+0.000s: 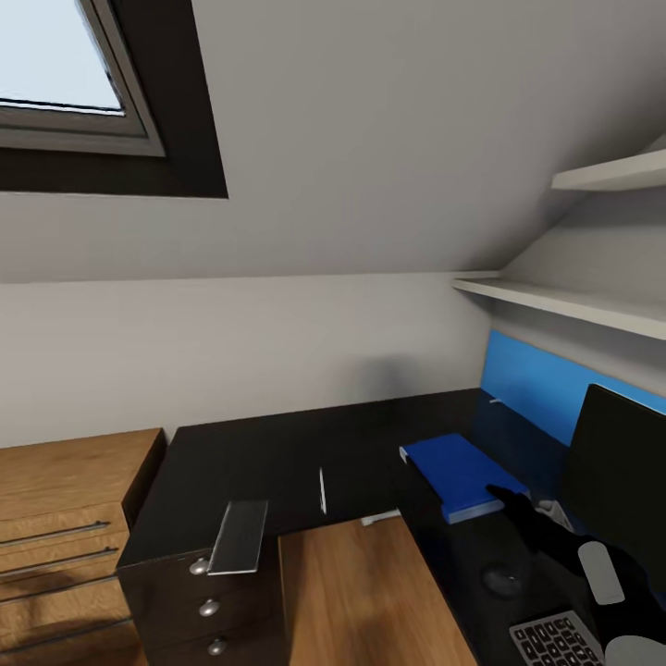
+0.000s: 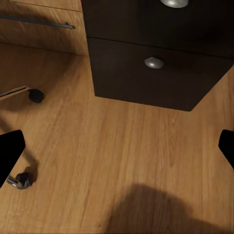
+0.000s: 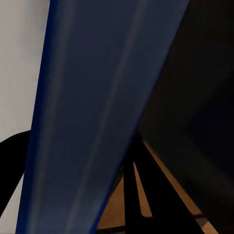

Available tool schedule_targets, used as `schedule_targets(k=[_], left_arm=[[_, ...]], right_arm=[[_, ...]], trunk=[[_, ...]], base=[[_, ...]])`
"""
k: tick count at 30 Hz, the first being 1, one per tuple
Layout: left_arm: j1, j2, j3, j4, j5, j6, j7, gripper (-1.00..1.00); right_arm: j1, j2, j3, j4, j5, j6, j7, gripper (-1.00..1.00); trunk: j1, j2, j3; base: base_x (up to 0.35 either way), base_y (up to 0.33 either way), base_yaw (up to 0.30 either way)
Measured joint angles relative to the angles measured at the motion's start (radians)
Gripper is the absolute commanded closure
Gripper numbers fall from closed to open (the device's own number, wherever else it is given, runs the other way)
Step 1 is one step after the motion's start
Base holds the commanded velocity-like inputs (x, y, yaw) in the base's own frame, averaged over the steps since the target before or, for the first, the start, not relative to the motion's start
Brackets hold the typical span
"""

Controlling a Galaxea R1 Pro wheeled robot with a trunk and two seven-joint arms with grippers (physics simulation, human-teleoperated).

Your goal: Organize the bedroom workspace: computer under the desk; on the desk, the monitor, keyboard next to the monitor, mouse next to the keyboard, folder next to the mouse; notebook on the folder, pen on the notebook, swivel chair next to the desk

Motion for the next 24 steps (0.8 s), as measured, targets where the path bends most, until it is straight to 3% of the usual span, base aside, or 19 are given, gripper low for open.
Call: schedule_targets(k=[15, 24], left_arm=[[0.0, -0.001, 0.0, -0.005, 0.001, 0.001, 0.001, -1.0], [0.0, -0.002, 0.0, -0.006, 0.001, 0.001, 0.002, -1.0]], right_arm=[[0.0, -0.003, -0.002, 0.03, 0.0, 0.0, -0.001, 1.0], [0.0, -0.004, -0.002, 0.032, 0.0, 0.001, -0.002, 1.0]], trunk=[[0.0, 0.0, 0.0], [0.035, -0.063, -0.028]], base=[[0.033, 0.0, 0.0], [0.0, 0.0, 0.0]])
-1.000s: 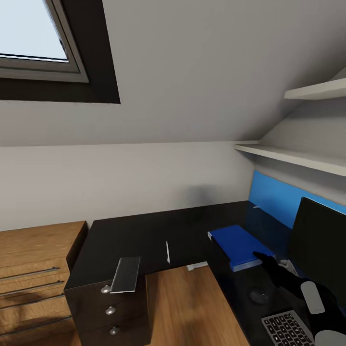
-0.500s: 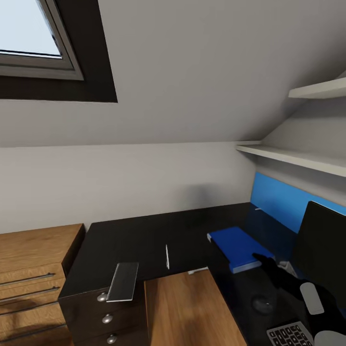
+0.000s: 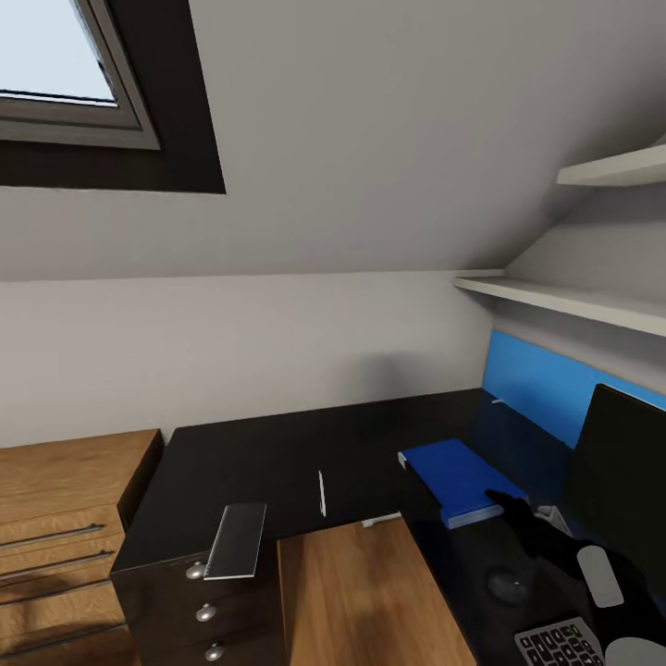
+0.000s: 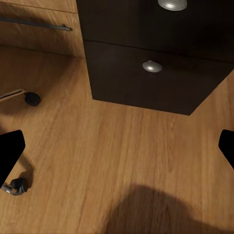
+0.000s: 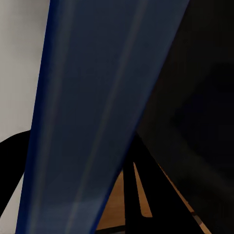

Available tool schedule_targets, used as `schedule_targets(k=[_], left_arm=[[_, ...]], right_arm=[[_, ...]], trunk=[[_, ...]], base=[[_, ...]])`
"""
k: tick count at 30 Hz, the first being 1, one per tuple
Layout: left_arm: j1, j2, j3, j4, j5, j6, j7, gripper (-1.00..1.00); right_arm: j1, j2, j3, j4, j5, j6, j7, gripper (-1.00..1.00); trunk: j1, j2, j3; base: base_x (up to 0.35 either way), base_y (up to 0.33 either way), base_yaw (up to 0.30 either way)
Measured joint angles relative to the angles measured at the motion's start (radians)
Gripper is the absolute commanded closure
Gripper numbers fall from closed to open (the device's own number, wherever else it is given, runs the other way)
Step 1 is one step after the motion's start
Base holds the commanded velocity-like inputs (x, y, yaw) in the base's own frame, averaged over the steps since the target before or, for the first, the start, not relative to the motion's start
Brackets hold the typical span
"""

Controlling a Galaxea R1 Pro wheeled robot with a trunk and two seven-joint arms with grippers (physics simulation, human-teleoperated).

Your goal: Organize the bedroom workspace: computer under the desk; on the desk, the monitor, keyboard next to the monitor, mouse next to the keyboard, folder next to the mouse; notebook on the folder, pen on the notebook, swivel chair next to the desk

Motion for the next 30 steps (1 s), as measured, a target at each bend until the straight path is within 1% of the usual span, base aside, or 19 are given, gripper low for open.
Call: schedule_targets(k=[17, 23, 30], left_arm=[[0.0, -0.002, 0.001, 0.0, 0.0, 0.0, 0.001, -1.0], [0.0, -0.002, 0.001, 0.0, 0.0, 0.0, 0.001, -1.0], [0.0, -0.002, 0.001, 0.0, 0.0, 0.0, 0.001, -1.0]], right_arm=[[0.0, -0.003, -0.002, 0.001, 0.0, 0.002, -0.003, 1.0], [0.0, -0.004, -0.002, 0.006, 0.001, 0.001, -0.034, 1.0], [0.0, -0.005, -0.002, 0.009, -0.001, -0.001, -0.043, 1.0]], trunk=[[0.065, -0.119, -0.053], [0.088, -0.161, -0.072], [0.115, -0.21, -0.094]], base=[[0.0, 0.0, 0.0], [0.0, 0.0, 0.0], [0.0, 0.0, 0.0]])
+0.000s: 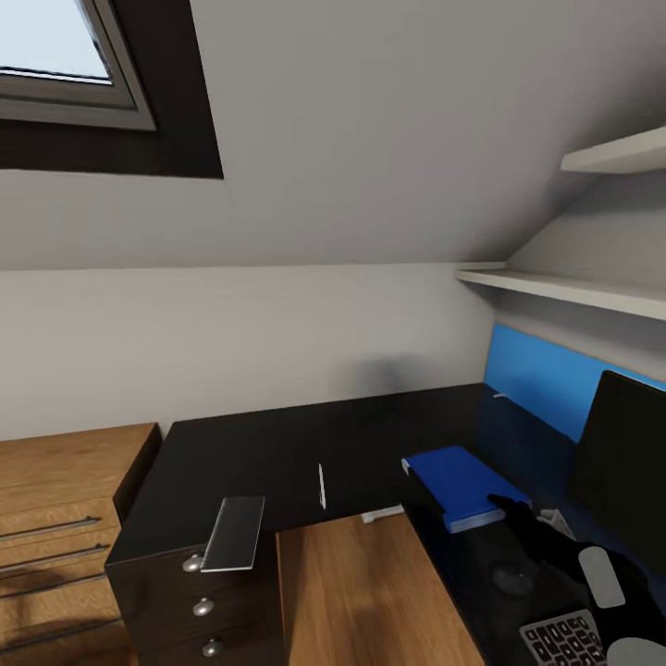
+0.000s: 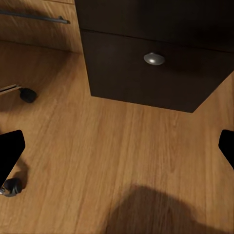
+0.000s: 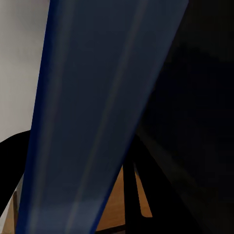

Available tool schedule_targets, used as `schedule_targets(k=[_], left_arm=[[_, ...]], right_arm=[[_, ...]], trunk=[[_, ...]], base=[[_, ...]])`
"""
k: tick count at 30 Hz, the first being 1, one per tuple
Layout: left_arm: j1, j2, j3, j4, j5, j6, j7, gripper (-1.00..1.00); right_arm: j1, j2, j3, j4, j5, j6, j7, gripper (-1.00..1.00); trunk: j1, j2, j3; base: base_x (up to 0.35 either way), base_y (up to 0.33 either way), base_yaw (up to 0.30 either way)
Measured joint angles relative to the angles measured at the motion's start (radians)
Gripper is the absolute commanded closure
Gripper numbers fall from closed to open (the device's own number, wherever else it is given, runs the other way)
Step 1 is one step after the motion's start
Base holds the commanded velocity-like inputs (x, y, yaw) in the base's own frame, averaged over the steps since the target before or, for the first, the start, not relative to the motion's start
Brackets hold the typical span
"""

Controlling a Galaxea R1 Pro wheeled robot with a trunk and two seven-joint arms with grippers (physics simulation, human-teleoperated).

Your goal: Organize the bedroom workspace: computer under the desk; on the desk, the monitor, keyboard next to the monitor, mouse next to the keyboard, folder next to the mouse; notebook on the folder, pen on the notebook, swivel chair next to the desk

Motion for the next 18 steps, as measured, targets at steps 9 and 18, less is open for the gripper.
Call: schedule_targets(k=[9, 18], left_arm=[[0.0, 0.0, 0.0, 0.0, 0.0, 0.0, 0.0, -1.0], [0.0, 0.0, 0.0, 0.0, -0.001, 0.0, -0.001, -1.0]], right_arm=[[0.0, 0.0, 0.0, 0.0, -0.001, 0.0, -0.001, 1.0], [0.0, 0.0, 0.0, 0.0, -0.001, 0.001, -0.002, 1.0]], trunk=[[0.027, -0.049, -0.022], [0.027, -0.049, -0.022]], base=[[0.0, 0.0, 0.0], [0.0, 0.0, 0.0]])
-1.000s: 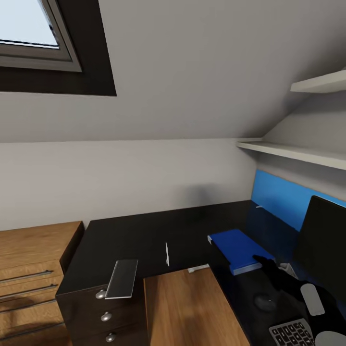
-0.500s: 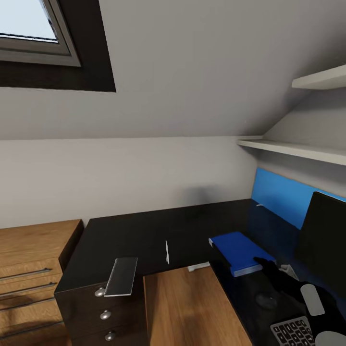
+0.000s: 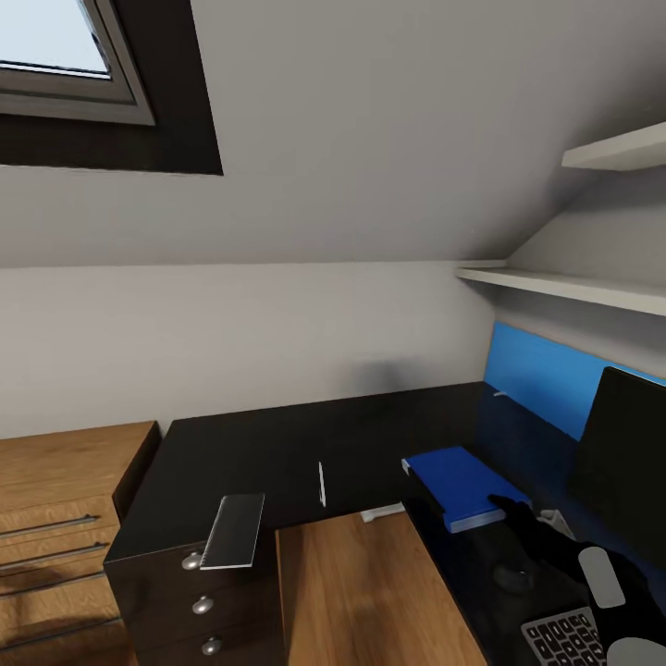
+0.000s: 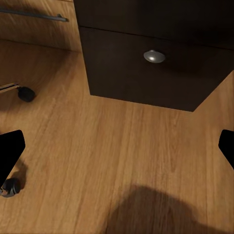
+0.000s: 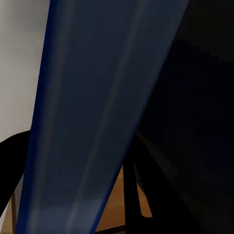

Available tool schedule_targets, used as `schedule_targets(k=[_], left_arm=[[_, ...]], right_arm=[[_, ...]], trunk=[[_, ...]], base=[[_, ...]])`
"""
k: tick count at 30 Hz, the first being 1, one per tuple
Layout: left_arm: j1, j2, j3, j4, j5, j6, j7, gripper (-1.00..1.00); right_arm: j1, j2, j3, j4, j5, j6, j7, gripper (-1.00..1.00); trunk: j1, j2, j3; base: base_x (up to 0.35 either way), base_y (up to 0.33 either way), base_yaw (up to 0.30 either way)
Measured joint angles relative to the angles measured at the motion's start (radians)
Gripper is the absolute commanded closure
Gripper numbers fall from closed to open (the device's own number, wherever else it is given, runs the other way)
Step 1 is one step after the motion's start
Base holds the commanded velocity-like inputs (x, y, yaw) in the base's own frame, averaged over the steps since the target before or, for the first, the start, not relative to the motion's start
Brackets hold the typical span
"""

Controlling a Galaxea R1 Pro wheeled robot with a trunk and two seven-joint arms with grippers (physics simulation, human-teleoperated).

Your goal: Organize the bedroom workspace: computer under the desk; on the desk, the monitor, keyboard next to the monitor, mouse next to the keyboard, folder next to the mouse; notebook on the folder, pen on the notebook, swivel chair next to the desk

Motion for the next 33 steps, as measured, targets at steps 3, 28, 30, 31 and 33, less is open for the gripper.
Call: schedule_targets(k=[3, 28, 30, 31, 33], left_arm=[[0.0, 0.0, -0.001, 0.0, 0.0, 0.0, 0.0, -1.0], [0.0, 0.002, -0.003, 0.001, 0.0, 0.0, 0.0, -1.0], [0.0, 0.002, -0.003, 0.001, 0.0, 0.0, 0.0, -1.0], [0.0, 0.002, -0.003, 0.001, 0.001, 0.0, 0.0, -1.0], [0.0, 0.002, -0.003, 0.001, 0.001, 0.0, 0.0, -1.0]], right_arm=[[0.0, 0.0, 0.0, 0.0, 0.0, 0.002, -0.001, 1.0], [0.0, 0.0, -0.002, 0.0, 0.0, 0.001, -0.012, 1.0], [0.0, 0.0, -0.002, -0.001, -0.002, 0.001, -0.009, 1.0], [0.0, 0.0, -0.003, -0.001, -0.002, 0.0, -0.008, 1.0], [0.0, 0.0, -0.005, -0.002, -0.001, 0.0, -0.007, 1.0]], trunk=[[0.0, 0.0, 0.0], [0.0, 0.0, 0.0], [0.0, 0.0, 0.0], [0.0, 0.0, 0.0], [0.0, 0.0, 0.0]], base=[[0.0, 0.0, 0.0], [0.032, -0.02, 0.0], [0.001, -0.149, 0.0], [0.0, -0.199, 0.0], [0.0, -0.161, 0.0]])
